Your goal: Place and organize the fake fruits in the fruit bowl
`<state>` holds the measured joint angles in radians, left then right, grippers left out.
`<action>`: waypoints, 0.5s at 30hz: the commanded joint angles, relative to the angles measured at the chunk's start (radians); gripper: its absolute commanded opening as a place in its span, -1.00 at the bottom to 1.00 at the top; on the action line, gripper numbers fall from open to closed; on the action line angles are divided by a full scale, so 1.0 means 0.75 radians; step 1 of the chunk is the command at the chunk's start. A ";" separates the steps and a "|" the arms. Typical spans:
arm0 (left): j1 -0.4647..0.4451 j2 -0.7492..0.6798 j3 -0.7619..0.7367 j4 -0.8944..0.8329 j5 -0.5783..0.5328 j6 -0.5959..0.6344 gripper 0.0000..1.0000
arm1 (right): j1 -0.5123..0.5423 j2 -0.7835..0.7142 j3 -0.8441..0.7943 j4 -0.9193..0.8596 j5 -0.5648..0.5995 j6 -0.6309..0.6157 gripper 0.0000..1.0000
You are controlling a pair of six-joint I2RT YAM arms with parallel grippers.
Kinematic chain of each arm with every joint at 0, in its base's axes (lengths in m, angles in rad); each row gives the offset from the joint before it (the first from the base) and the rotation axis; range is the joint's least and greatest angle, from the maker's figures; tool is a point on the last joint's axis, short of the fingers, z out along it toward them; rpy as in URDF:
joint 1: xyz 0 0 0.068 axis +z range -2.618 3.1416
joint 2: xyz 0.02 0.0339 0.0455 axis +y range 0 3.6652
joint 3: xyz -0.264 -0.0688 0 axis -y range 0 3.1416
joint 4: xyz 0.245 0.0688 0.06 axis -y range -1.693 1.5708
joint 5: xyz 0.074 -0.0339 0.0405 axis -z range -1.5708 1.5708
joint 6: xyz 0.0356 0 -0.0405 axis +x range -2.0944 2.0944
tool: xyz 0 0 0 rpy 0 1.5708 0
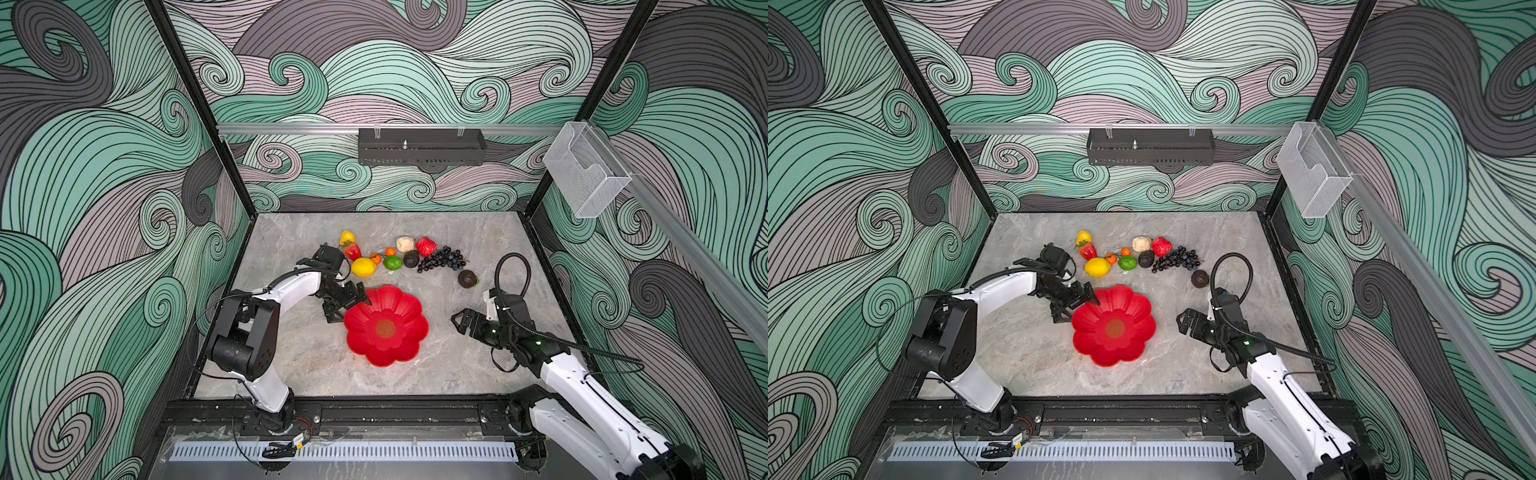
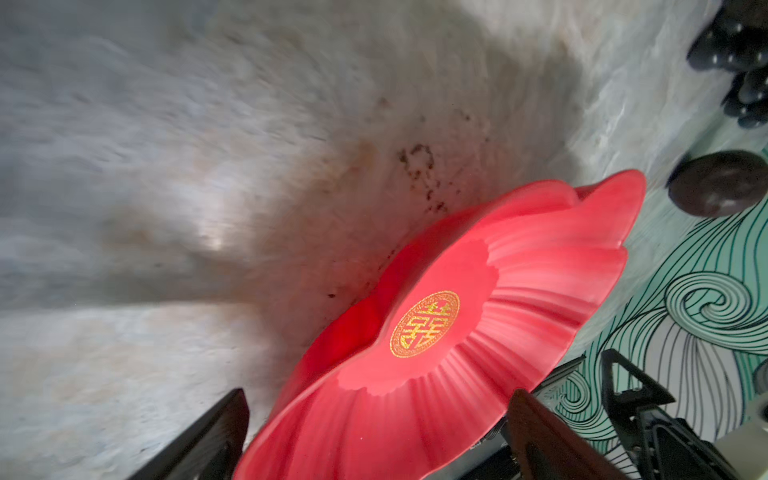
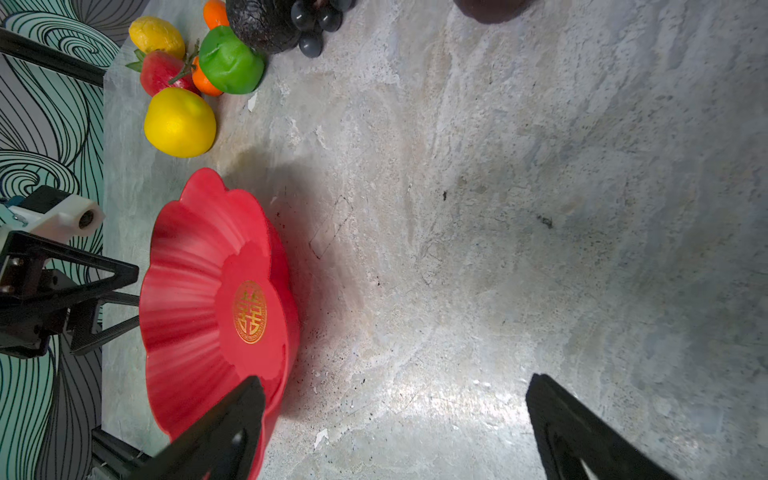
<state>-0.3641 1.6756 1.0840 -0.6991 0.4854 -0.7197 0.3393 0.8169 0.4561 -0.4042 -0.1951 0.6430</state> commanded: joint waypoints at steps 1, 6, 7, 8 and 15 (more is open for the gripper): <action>-0.105 0.052 0.088 0.016 -0.031 -0.033 0.97 | 0.004 0.002 0.060 -0.035 0.043 -0.009 0.98; -0.227 0.100 0.161 0.013 -0.038 -0.030 0.97 | 0.000 -0.010 0.086 -0.077 0.075 -0.006 0.99; -0.238 0.098 0.166 0.011 -0.042 -0.027 0.97 | 0.000 -0.017 0.098 -0.090 0.089 -0.008 0.98; -0.245 0.092 0.164 0.011 -0.046 -0.024 0.97 | 0.000 -0.020 0.109 -0.099 0.097 -0.010 0.98; -0.239 -0.048 0.177 -0.162 -0.266 0.120 0.97 | -0.004 0.025 0.213 -0.124 0.129 -0.035 0.99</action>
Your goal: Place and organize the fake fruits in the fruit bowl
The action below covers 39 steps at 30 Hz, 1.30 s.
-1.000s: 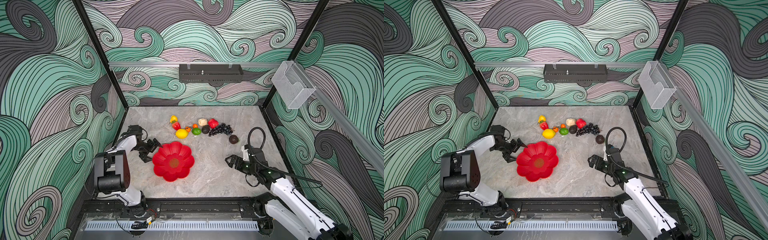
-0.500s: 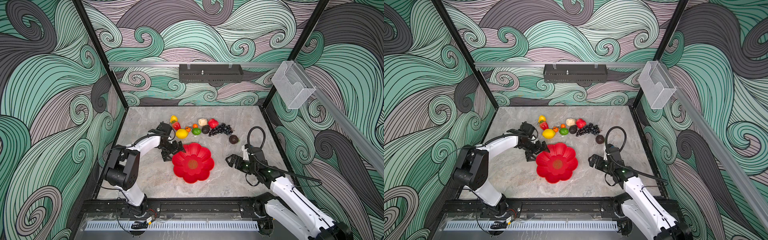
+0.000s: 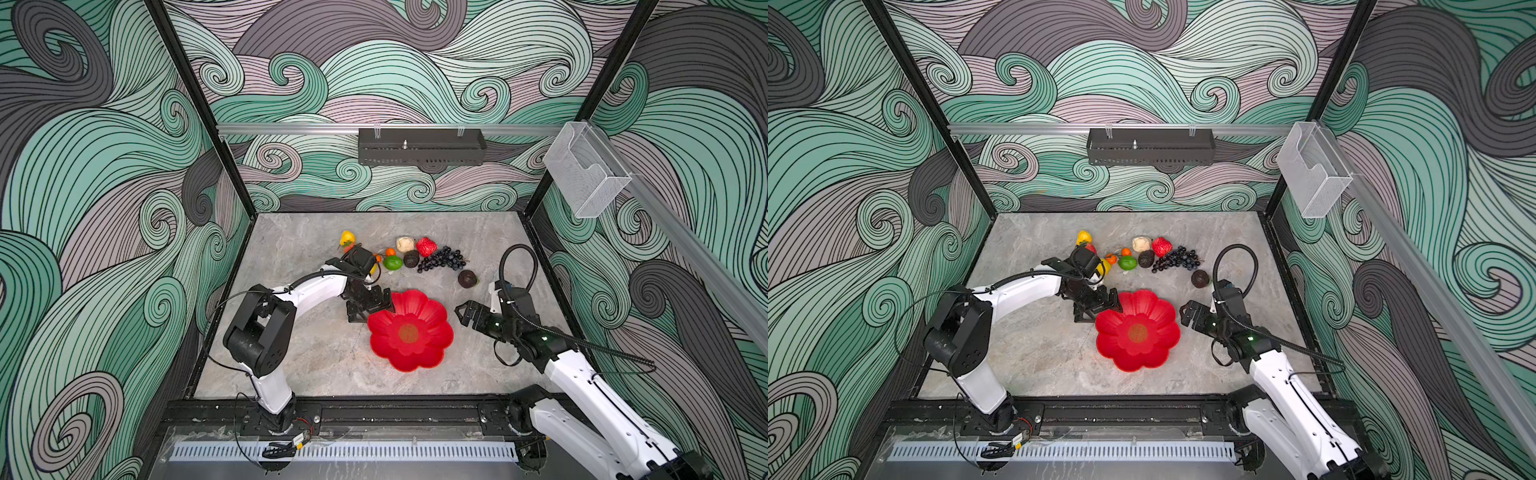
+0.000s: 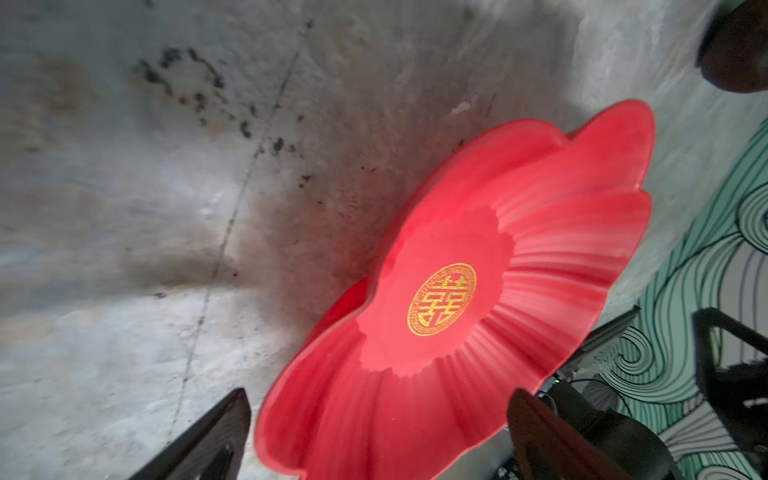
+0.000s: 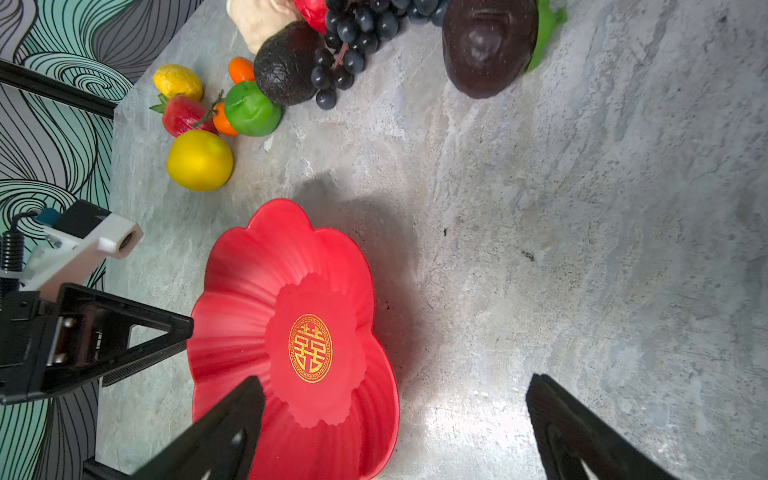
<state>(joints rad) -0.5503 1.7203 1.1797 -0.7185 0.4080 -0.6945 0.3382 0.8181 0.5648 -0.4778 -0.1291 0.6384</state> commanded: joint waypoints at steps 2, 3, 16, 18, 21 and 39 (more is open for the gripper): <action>0.013 -0.195 0.058 -0.224 -0.333 0.124 0.97 | -0.001 0.065 0.116 -0.032 0.043 -0.051 0.98; 0.017 -0.248 0.065 -0.275 -0.421 0.144 0.97 | -0.001 0.091 0.148 -0.030 0.046 -0.065 0.98; 0.086 -1.098 -0.084 -0.295 -0.991 0.402 0.97 | 0.001 0.701 0.685 0.014 0.103 -0.201 0.98; 0.087 -1.224 -0.182 -0.223 -1.026 0.432 0.97 | 0.001 0.826 0.802 -0.007 0.113 -0.248 0.98; 0.088 -1.373 -0.327 -0.131 -1.065 0.420 0.97 | 0.001 0.992 0.957 -0.035 0.110 -0.293 0.98; 0.088 -1.291 -0.350 -0.136 -1.069 0.398 0.97 | -0.063 1.776 1.746 -0.276 0.012 -0.540 0.82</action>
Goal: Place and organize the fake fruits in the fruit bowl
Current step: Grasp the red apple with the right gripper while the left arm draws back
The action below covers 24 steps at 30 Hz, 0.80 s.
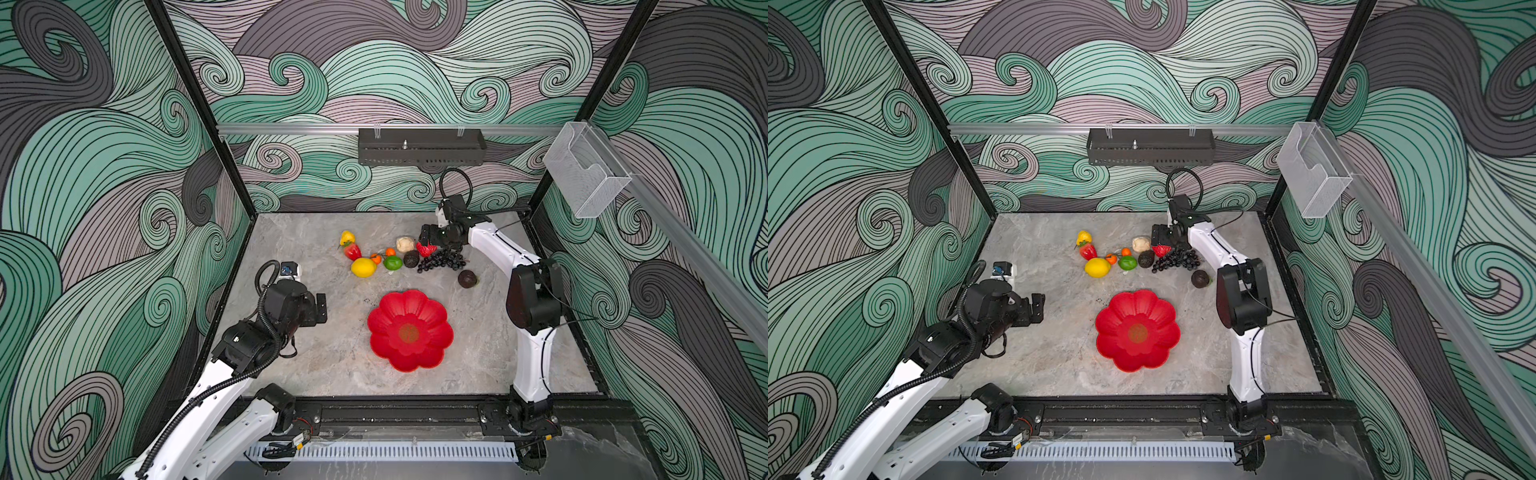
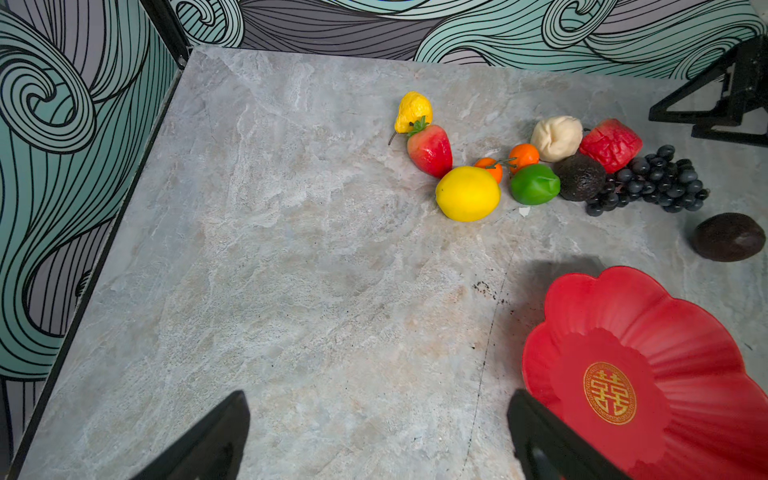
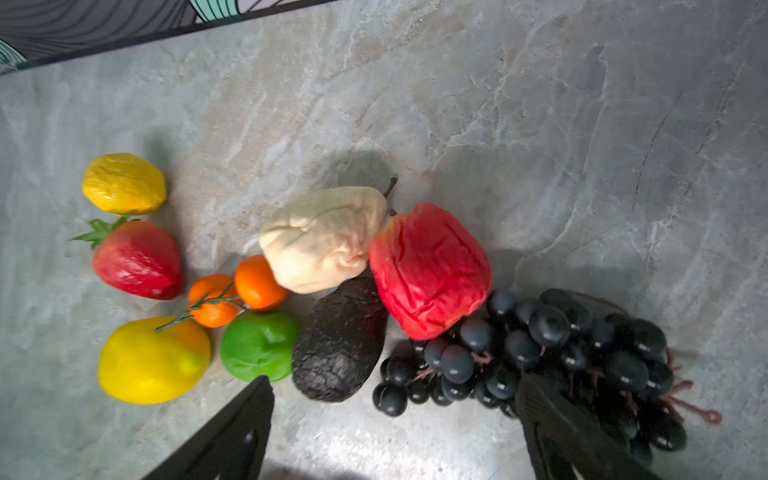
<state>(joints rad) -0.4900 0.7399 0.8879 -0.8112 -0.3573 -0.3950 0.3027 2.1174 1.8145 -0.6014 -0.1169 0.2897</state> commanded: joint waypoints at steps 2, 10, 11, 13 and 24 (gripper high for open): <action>0.009 0.040 0.043 -0.009 -0.053 0.003 0.97 | -0.024 0.092 0.134 -0.138 -0.018 -0.105 0.80; 0.011 0.115 0.057 -0.023 -0.076 0.005 0.97 | -0.035 0.255 0.305 -0.221 -0.114 -0.170 0.70; 0.010 0.119 0.058 -0.024 -0.077 0.003 0.97 | -0.037 0.273 0.324 -0.225 -0.132 -0.170 0.67; 0.011 0.125 0.060 -0.029 -0.083 0.004 0.98 | -0.035 0.311 0.370 -0.247 -0.148 -0.174 0.64; 0.013 0.114 0.062 -0.048 -0.138 -0.004 0.97 | -0.033 0.432 0.480 -0.293 -0.082 -0.214 0.50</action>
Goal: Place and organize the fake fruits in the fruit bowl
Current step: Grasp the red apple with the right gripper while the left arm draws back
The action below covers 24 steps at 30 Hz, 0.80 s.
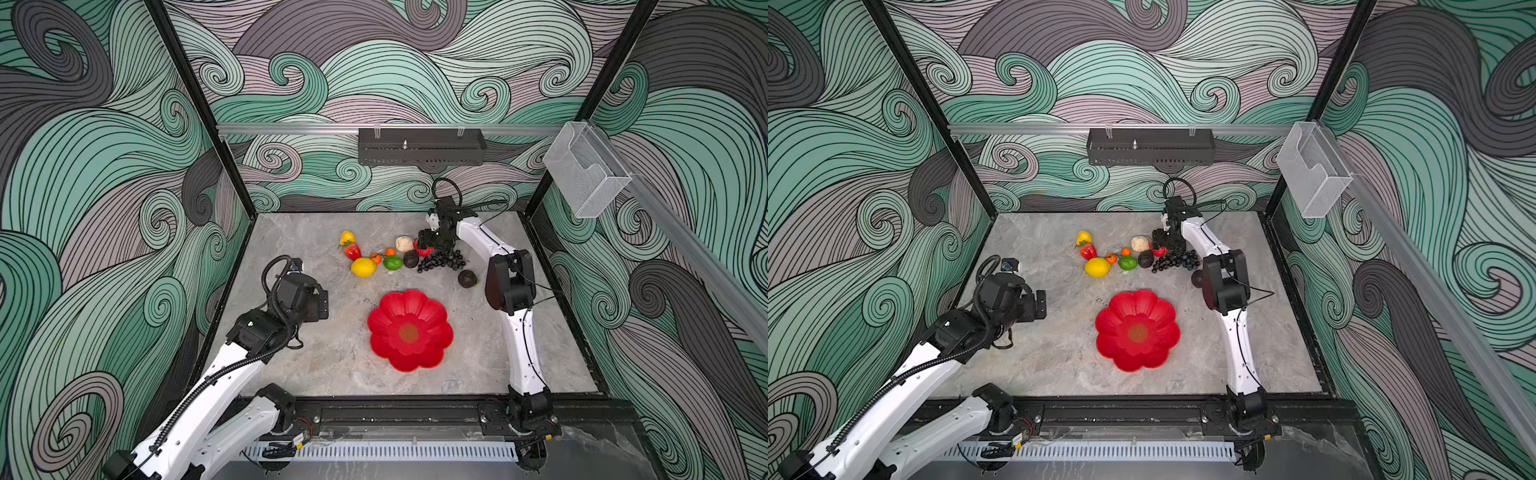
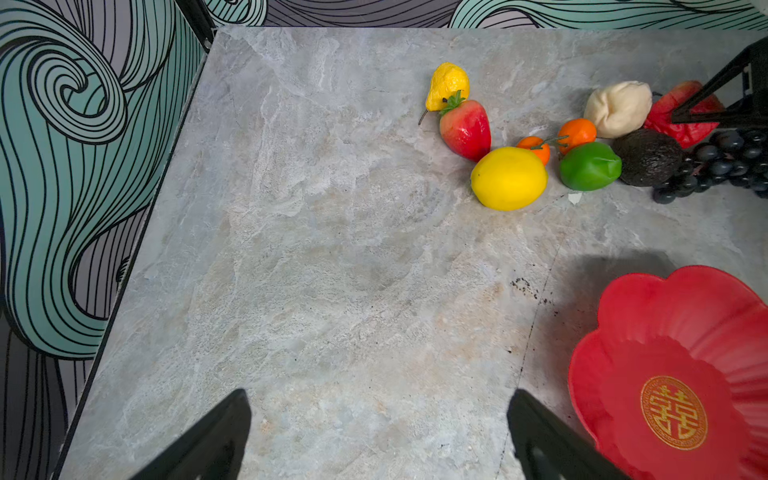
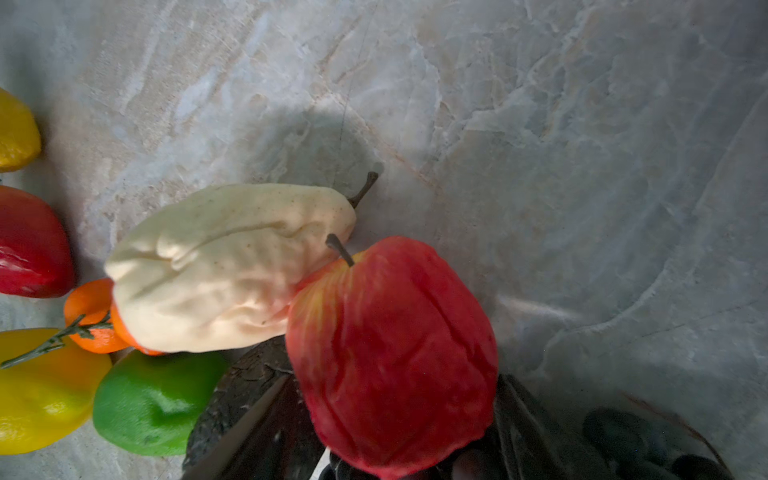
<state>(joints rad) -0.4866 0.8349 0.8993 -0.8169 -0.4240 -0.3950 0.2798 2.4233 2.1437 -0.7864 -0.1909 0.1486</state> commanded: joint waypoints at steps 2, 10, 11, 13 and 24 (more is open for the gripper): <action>0.010 -0.013 0.049 -0.040 -0.050 -0.005 0.97 | -0.003 0.029 0.050 -0.045 0.016 -0.026 0.46; 0.010 -0.041 0.050 -0.058 -0.076 -0.012 0.98 | 0.001 -0.006 0.043 -0.045 0.023 -0.020 0.31; 0.011 -0.045 0.050 -0.057 -0.082 -0.012 0.98 | 0.003 -0.023 0.032 -0.044 0.031 -0.022 0.30; 0.010 -0.049 0.047 -0.059 -0.090 -0.012 0.97 | 0.005 -0.062 0.011 -0.045 0.046 -0.024 0.30; 0.044 -0.013 0.055 -0.049 -0.054 -0.004 0.97 | 0.020 -0.336 -0.206 0.053 0.084 0.005 0.28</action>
<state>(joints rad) -0.4702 0.8181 0.9016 -0.8368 -0.4637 -0.3950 0.2878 2.2490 2.0357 -0.7853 -0.1379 0.1383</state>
